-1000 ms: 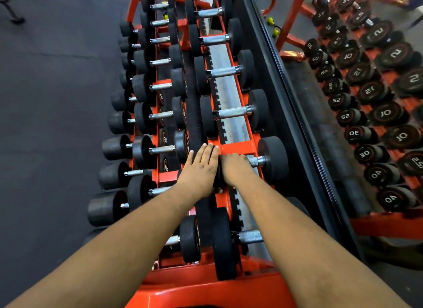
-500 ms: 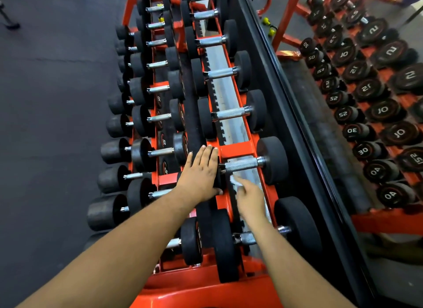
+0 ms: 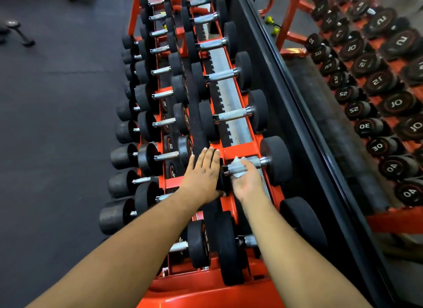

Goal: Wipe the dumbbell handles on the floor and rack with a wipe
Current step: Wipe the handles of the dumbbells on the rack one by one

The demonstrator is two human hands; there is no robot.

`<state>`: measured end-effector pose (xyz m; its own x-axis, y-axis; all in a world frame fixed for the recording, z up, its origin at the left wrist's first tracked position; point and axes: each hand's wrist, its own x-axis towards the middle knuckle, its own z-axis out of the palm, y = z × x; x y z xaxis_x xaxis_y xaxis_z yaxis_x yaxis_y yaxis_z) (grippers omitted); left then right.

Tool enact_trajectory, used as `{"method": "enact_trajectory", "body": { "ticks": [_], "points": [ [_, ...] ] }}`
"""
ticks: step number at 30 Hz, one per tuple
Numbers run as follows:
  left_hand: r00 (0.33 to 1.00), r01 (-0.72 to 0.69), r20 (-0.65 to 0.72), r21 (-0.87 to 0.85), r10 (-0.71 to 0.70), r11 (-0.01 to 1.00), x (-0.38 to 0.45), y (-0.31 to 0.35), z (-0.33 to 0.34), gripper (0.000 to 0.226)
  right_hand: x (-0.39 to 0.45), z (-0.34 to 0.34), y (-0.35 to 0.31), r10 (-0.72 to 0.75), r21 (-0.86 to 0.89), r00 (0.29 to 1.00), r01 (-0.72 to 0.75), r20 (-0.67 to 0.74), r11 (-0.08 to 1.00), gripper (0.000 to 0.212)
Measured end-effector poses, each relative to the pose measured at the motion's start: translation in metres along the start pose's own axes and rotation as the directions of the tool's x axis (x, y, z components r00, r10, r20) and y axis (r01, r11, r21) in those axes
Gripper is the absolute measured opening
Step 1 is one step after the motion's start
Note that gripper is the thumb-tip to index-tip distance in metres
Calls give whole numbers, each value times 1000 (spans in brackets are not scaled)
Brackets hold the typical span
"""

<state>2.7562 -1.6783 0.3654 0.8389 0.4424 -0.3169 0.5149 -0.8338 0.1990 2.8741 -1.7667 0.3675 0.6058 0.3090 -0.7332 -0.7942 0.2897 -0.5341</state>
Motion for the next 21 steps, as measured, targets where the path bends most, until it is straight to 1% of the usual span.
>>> {"method": "enact_trajectory", "body": {
  "ticks": [1,4,5,7,8,9,10,11,12,13,14,16,17,19,21],
  "points": [
    [1000,1,-3,3,-1,1000,0,0,0,127,2,-2,0,21,1,1000,-21,8,1000,13],
    [1000,1,-13,3,-1,1000,-1,-1,1,128,16,-2,-8,-46,181,998,52,-36,982,13],
    [1000,-1,-14,1,1,1000,-1,-1,1,128,10,0,-7,-59,197,998,62,-21,978,15],
    [1000,-6,-7,1,6,1000,-1,0,1,128,5,-2,2,-7,73,999,4,39,997,23],
    [1000,-6,-8,1,6,1000,-1,-1,2,128,1,-2,4,16,23,998,-18,58,1000,25],
    [1000,-2,-14,2,2,1000,-1,-1,2,128,1,-3,5,8,-4,998,-8,63,1000,23],
    [1000,1,-16,4,-1,1000,0,-2,2,128,5,-5,1,-27,19,998,26,57,999,20],
    [1000,2,-12,4,-2,1000,0,-2,2,128,14,-6,-2,-55,81,998,52,37,995,18],
    [1000,-2,-6,1,2,1000,0,-2,2,128,19,-7,-5,-73,111,997,72,6,991,18],
    [1000,-4,-2,-1,4,1000,0,-1,2,128,19,-7,-5,-79,118,997,78,5,990,20],
    [1000,-8,-2,-1,8,1000,0,-1,2,128,17,-8,-2,-61,81,997,57,47,995,22],
    [1000,-9,-10,-5,9,1000,0,-1,1,128,9,-12,11,27,-78,989,-16,144,997,24],
    [1000,-9,-13,-9,8,1000,0,-2,1,128,3,-15,17,58,-149,987,-36,150,988,25],
    [1000,-9,-16,-16,9,1000,0,-2,2,127,1,-24,18,71,-301,993,-39,95,953,21],
    [1000,-14,-11,-19,14,1000,0,-2,2,126,-2,-35,16,79,-386,996,-56,44,921,17]
  ]
}}
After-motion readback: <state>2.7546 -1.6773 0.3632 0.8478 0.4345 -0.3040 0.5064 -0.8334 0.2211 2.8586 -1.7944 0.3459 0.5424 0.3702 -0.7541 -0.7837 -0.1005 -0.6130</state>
